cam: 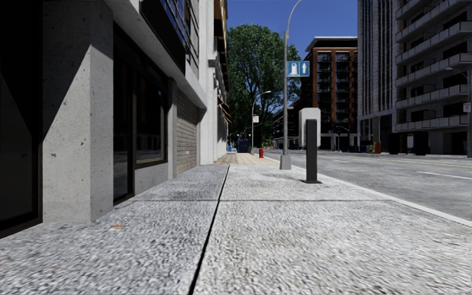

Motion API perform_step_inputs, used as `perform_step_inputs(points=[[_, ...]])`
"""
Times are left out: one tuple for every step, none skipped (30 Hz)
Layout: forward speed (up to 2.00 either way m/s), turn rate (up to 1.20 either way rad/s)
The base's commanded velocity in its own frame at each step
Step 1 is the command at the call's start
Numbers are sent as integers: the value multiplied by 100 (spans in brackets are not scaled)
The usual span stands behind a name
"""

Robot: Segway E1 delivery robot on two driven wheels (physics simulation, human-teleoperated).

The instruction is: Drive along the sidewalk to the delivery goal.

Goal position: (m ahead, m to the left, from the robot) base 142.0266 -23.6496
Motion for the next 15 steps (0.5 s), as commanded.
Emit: perform_step_inputs(points=[[200, 0], [200, 0], [200, 0], [200, 0], [200, 0], [200, 0], [200, 0], [200, 0], [200, 0], [200, 0], [200, 0], [200, 0], [200, 0], [200, 0], [200, 0]])
